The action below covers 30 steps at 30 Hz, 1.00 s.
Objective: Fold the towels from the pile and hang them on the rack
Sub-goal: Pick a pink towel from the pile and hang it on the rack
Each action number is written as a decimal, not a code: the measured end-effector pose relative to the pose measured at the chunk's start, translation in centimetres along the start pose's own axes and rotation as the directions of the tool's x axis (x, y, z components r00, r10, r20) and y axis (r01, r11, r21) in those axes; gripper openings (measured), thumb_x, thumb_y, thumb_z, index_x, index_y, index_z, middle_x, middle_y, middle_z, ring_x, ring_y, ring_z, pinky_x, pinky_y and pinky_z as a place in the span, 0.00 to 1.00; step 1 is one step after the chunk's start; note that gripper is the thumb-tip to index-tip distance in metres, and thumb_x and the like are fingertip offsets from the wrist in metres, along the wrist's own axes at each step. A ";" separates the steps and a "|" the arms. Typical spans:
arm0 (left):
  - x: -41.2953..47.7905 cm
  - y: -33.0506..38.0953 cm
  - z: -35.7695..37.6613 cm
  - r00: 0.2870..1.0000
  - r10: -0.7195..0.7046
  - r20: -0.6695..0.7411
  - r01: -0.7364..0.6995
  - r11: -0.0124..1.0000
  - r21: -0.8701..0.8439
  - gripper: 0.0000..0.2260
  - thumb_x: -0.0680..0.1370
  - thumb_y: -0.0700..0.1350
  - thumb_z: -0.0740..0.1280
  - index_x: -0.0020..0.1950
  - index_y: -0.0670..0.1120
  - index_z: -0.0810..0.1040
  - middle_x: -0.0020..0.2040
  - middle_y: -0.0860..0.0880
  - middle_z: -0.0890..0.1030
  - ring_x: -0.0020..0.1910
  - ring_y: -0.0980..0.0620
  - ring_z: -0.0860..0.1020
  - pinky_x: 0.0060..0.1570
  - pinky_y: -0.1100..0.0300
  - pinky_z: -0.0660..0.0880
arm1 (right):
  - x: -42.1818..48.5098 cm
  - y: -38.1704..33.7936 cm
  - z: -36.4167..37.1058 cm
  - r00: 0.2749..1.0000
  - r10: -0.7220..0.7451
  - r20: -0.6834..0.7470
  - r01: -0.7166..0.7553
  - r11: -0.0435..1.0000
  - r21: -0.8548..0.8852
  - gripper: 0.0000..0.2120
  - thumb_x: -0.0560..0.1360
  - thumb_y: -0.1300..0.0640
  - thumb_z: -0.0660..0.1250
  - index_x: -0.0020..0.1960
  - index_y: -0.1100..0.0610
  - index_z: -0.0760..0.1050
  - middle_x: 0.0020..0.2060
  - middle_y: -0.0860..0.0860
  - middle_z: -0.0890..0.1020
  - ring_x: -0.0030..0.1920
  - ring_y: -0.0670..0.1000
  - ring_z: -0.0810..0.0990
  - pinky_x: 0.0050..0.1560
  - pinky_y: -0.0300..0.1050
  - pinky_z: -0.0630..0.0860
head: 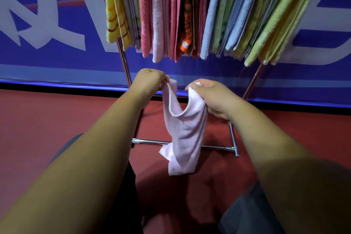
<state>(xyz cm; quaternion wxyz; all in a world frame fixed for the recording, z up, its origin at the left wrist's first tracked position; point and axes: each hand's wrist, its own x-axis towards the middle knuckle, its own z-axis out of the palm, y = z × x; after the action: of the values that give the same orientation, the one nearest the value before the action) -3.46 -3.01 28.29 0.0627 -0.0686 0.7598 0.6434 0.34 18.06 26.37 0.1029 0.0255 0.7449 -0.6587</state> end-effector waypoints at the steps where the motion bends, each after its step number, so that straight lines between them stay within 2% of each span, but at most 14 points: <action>1: 0.2 -0.1 0.1 1.000 -0.016 -0.011 0.015 0.998 -0.059 0.09 0.65 0.42 0.65 0.34 0.42 0.84 0.40 0.43 0.83 0.39 0.47 0.75 0.47 0.52 0.72 | 0.1 0.1 0.0 1.000 0.004 0.020 -0.004 1.000 -0.010 0.09 0.83 0.61 0.67 0.49 0.55 0.85 0.39 0.48 0.86 0.41 0.47 0.82 0.48 0.44 0.79; 2: 0.3 -0.3 0.3 1.000 -0.020 0.004 0.020 0.995 -0.096 0.09 0.66 0.42 0.66 0.34 0.42 0.86 0.42 0.42 0.86 0.39 0.45 0.78 0.48 0.49 0.75 | 0.1 0.2 0.2 0.999 0.006 0.036 -0.006 1.000 -0.015 0.09 0.80 0.62 0.67 0.51 0.55 0.85 0.43 0.50 0.88 0.45 0.49 0.85 0.54 0.48 0.81; 4: 0.5 -0.7 0.6 0.996 -0.007 0.084 0.018 0.991 -0.133 0.09 0.70 0.41 0.70 0.42 0.38 0.88 0.48 0.39 0.88 0.49 0.39 0.86 0.61 0.42 0.80 | 0.3 0.3 0.4 0.999 -0.006 0.047 0.009 0.998 -0.063 0.10 0.76 0.58 0.66 0.53 0.53 0.86 0.51 0.54 0.89 0.55 0.56 0.87 0.65 0.58 0.81; 6: 0.4 -1.1 1.0 0.983 0.037 0.179 -0.009 0.988 -0.155 0.10 0.73 0.40 0.76 0.51 0.35 0.88 0.52 0.36 0.88 0.58 0.35 0.85 0.67 0.40 0.79 | 0.4 0.3 0.5 0.999 -0.033 0.026 0.036 0.992 -0.121 0.11 0.74 0.52 0.67 0.53 0.51 0.84 0.52 0.55 0.89 0.56 0.58 0.87 0.65 0.63 0.80; 8: 0.5 -1.4 1.4 0.972 0.051 0.228 -0.009 0.984 -0.181 0.09 0.76 0.35 0.76 0.56 0.34 0.85 0.54 0.36 0.87 0.59 0.37 0.86 0.65 0.45 0.81 | 0.5 0.4 0.4 0.999 -0.052 0.002 0.052 0.994 -0.094 0.08 0.74 0.51 0.69 0.51 0.51 0.84 0.49 0.55 0.88 0.49 0.54 0.85 0.59 0.62 0.81; 10: 0.6 -1.6 1.6 0.972 0.048 0.230 -0.004 0.982 -0.189 0.12 0.76 0.29 0.75 0.59 0.35 0.83 0.55 0.36 0.87 0.58 0.39 0.86 0.62 0.47 0.82 | 0.6 0.5 0.2 0.998 -0.067 -0.018 0.066 0.998 -0.020 0.04 0.75 0.55 0.73 0.49 0.52 0.86 0.45 0.54 0.88 0.47 0.51 0.83 0.55 0.60 0.80; 13: 0.8 -1.8 1.8 0.967 0.076 0.242 -0.028 0.980 -0.196 0.19 0.71 0.24 0.72 0.60 0.40 0.81 0.56 0.38 0.84 0.53 0.43 0.85 0.53 0.50 0.82 | 0.8 0.5 -0.1 0.993 -0.090 -0.078 0.091 0.996 0.013 0.04 0.76 0.59 0.76 0.49 0.52 0.88 0.44 0.51 0.88 0.48 0.50 0.85 0.64 0.61 0.81; 16: 0.7 -1.7 2.0 0.958 0.096 0.272 -0.041 0.978 -0.204 0.21 0.69 0.28 0.74 0.60 0.42 0.79 0.55 0.42 0.83 0.51 0.47 0.84 0.51 0.53 0.81 | 0.6 0.4 -0.2 0.995 -0.072 -0.063 0.074 0.997 0.033 0.05 0.78 0.61 0.75 0.50 0.53 0.88 0.45 0.52 0.89 0.49 0.52 0.87 0.66 0.62 0.81; 18: 0.5 -1.5 2.2 0.956 0.099 0.277 -0.049 0.982 -0.182 0.23 0.67 0.31 0.75 0.60 0.42 0.78 0.55 0.42 0.83 0.50 0.47 0.84 0.52 0.53 0.82 | 0.5 0.3 -0.2 0.996 -0.076 -0.055 0.077 0.997 0.009 0.05 0.78 0.60 0.75 0.51 0.53 0.88 0.48 0.54 0.90 0.51 0.52 0.88 0.66 0.61 0.82; 20: 0.4 -1.5 2.2 0.961 0.095 0.259 -0.059 0.988 -0.145 0.24 0.66 0.33 0.75 0.61 0.42 0.78 0.55 0.43 0.82 0.50 0.48 0.83 0.55 0.51 0.82 | 0.5 0.1 -0.2 0.993 -0.087 -0.080 0.084 0.996 -0.036 0.05 0.77 0.60 0.75 0.51 0.53 0.88 0.48 0.54 0.90 0.51 0.52 0.88 0.65 0.61 0.82; 22: 0.5 -1.6 2.2 0.967 0.097 0.236 -0.080 0.994 -0.080 0.24 0.66 0.33 0.77 0.61 0.42 0.77 0.54 0.43 0.83 0.49 0.48 0.83 0.55 0.50 0.82 | 0.6 0.0 -0.2 0.990 -0.088 -0.113 0.080 0.994 -0.079 0.05 0.75 0.58 0.76 0.50 0.52 0.89 0.46 0.53 0.90 0.53 0.54 0.89 0.64 0.62 0.83; 25: 0.5 -1.8 2.4 0.971 0.126 0.203 -0.160 0.974 0.161 0.20 0.71 0.31 0.75 0.59 0.45 0.77 0.54 0.44 0.84 0.47 0.49 0.82 0.51 0.51 0.84 | 0.6 0.1 -0.1 0.984 -0.100 -0.148 0.077 0.985 -0.154 0.07 0.70 0.52 0.78 0.48 0.49 0.89 0.44 0.50 0.90 0.52 0.54 0.89 0.60 0.62 0.84; 28: 0.1 -1.9 2.8 0.974 0.146 0.171 -0.205 0.889 0.409 0.15 0.72 0.32 0.69 0.56 0.45 0.78 0.50 0.46 0.84 0.44 0.49 0.81 0.45 0.51 0.82 | 0.8 0.0 0.0 0.971 -0.137 -0.197 0.103 0.979 -0.174 0.05 0.73 0.55 0.76 0.47 0.50 0.89 0.42 0.48 0.90 0.48 0.50 0.89 0.56 0.57 0.86; 30: 0.1 -1.9 2.8 0.978 0.143 0.154 -0.207 0.784 0.585 0.12 0.73 0.34 0.67 0.53 0.46 0.79 0.48 0.47 0.84 0.46 0.46 0.81 0.42 0.53 0.79 | 0.9 -0.3 -0.2 0.948 -0.183 -0.260 0.138 0.973 -0.183 0.05 0.75 0.59 0.75 0.47 0.51 0.88 0.41 0.47 0.89 0.45 0.46 0.88 0.51 0.49 0.86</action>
<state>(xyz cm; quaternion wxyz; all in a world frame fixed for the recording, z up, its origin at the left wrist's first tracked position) -3.22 -0.51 26.01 0.0597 0.0581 0.9225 0.3768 -0.60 18.11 26.54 -0.0538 0.0473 0.8026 -0.5922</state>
